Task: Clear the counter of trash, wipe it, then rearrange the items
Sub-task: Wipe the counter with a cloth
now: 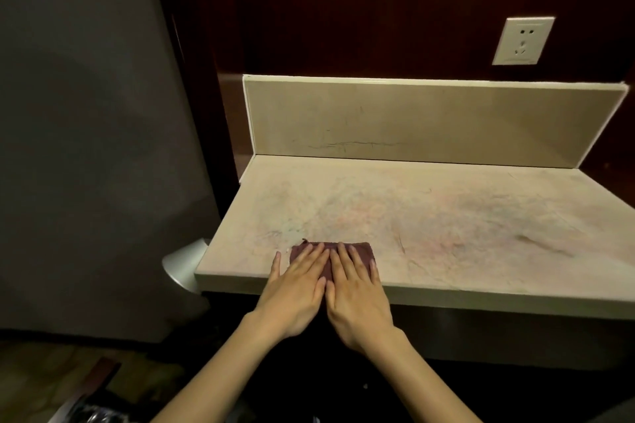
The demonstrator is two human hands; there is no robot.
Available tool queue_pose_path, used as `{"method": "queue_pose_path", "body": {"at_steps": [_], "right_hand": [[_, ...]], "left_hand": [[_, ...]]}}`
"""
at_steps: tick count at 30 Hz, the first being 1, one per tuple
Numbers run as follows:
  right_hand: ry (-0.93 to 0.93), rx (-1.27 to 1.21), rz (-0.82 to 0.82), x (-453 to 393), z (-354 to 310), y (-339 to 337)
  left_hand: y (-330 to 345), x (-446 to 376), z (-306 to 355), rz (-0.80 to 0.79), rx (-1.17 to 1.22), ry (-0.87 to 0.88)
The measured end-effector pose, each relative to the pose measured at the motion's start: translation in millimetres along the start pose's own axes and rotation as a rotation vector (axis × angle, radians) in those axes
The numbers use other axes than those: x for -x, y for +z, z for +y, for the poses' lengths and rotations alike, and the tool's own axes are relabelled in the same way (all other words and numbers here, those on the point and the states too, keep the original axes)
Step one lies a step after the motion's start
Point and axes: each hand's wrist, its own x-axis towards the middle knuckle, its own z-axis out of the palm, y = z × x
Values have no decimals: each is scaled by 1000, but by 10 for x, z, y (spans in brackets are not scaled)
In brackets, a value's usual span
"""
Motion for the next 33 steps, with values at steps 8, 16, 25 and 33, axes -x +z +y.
{"method": "queue_pose_path", "body": {"at_steps": [8, 16, 25, 33], "right_hand": [[-58, -22, -51, -439, -19, -80], [-51, -33, -63, -1278, -32, -135], [-50, -18, -48, -2379, 13, -122], [-61, -6, -50, -2948, 22, -153]], "left_hand": [[-48, -273, -211, 25, 8, -35], [-292, -1052, -598, -4, -59, -20], [-462, -2048, -1108, -11, -38, -13], [-574, -2548, -1383, -16, -7, -15]]}}
